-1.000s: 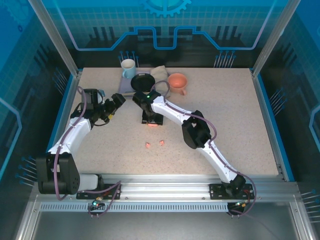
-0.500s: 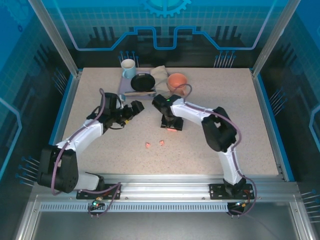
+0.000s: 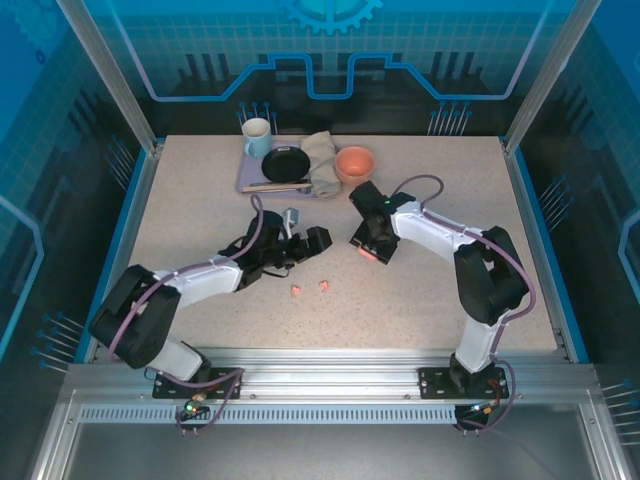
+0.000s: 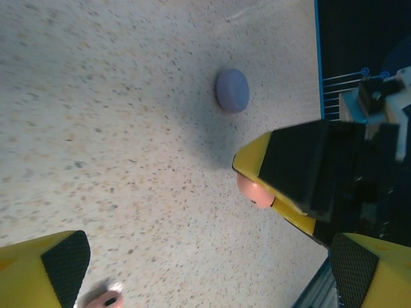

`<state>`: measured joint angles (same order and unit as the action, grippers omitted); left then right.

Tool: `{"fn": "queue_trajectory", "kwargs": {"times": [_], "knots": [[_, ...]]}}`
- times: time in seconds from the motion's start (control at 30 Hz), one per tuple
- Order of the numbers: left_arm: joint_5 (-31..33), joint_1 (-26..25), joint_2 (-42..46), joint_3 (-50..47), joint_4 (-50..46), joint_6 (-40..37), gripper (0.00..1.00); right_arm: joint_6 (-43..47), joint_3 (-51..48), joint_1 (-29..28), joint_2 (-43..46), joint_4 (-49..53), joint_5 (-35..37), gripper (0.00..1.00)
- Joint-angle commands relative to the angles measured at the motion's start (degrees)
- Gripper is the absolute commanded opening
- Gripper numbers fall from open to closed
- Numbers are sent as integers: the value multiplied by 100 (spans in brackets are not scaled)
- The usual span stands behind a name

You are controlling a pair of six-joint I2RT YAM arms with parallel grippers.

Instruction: Insert wireless bluetooth earbuds into charging case

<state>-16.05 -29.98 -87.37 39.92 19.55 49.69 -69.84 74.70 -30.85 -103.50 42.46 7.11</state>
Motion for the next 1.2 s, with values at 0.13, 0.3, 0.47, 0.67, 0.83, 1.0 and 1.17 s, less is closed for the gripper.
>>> {"fn": "queue_trajectory", "kwargs": {"times": [0.13, 0.3, 0.47, 0.67, 0.83, 1.0, 1.17], "knots": [[346, -495, -850, 211, 1586, 268, 90, -668, -78, 262, 75, -664, -877, 44], [309, -672, -1311, 584, 1781, 149, 80, -785, -35, 341, 26, -816, -1129, 44], [318, -689, -1769, 827, 2122, 250, 73, -796, -50, 413, 34, -855, -1269, 43], [258, -710, -2185, 1126, 2378, 349, 66, -795, -119, 462, 86, -925, -1365, 43], [296, -737, -2376, 1266, 2476, 349, 62, -839, -200, 492, 106, -994, -1450, 42], [323, -742, -2547, 1347, 2606, 427, 54, -829, -218, 494, 144, -993, -1457, 42], [364, -746, -2627, 1415, 2650, 447, 43, -820, -280, 501, 183, -989, -1461, 42]]}}
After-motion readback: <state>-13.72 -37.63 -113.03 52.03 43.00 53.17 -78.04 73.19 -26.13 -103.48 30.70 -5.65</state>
